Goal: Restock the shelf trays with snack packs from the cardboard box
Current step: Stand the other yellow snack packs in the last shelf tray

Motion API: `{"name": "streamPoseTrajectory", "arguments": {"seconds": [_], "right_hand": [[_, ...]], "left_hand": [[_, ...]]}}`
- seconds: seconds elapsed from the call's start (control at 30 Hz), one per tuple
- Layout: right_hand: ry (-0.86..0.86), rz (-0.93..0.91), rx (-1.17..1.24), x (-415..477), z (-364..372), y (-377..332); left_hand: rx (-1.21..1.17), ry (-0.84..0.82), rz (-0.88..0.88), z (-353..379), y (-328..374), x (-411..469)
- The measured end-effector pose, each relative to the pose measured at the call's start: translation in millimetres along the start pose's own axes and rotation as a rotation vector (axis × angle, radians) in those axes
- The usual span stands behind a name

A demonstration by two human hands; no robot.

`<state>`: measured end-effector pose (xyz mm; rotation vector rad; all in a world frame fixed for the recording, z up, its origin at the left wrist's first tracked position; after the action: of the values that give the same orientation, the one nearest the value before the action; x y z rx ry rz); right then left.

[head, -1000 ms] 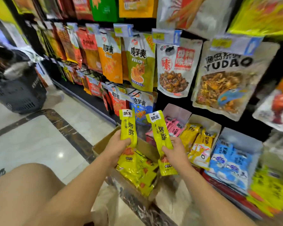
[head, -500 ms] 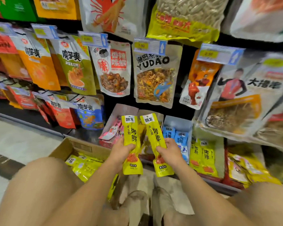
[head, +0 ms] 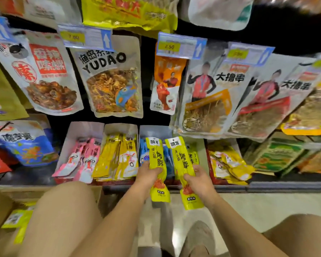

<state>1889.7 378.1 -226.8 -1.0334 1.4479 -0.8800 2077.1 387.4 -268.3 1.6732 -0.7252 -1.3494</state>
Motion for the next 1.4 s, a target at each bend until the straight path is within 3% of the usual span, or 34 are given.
{"name": "streamPoseTrajectory", "arguments": {"seconds": [0.33,0.77,1.0,1.13,1.4], "right_hand": [[0.232,0.025,0.13,47.1,-97.3,59.7],[0.358,0.111,0.297,92.0,-139.3,84.5],[0.34,0.102,0.387,115.5,-137.4,82.0],[0.357,0.116,0.397,123.0,-137.2,83.3],[0.348,0.136,0.302,139.0,-118.2,86.9]], "left_hand": [[0.09,-0.092,-0.102,102.4,0.8,63.3],[0.425,-0.013,-0.142,186.8,-15.5,156.9],[0.684,-0.019,-0.102,215.0,-32.8,170.2],[0.878,0.039,0.005,215.2,-31.6,166.2],[0.903,0.128,0.179,182.5,-14.0,155.1]]}}
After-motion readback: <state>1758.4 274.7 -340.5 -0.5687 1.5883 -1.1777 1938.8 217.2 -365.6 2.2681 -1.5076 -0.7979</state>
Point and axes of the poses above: each hand's wrist, its own x-axis towards the middle knuckle, its own z-axis out of the palm, y = z × x, the point moved 3 cm from there along x, towards the middle knuckle, and after that the axes turned 12 degrees about x, right-handed, at the moved point
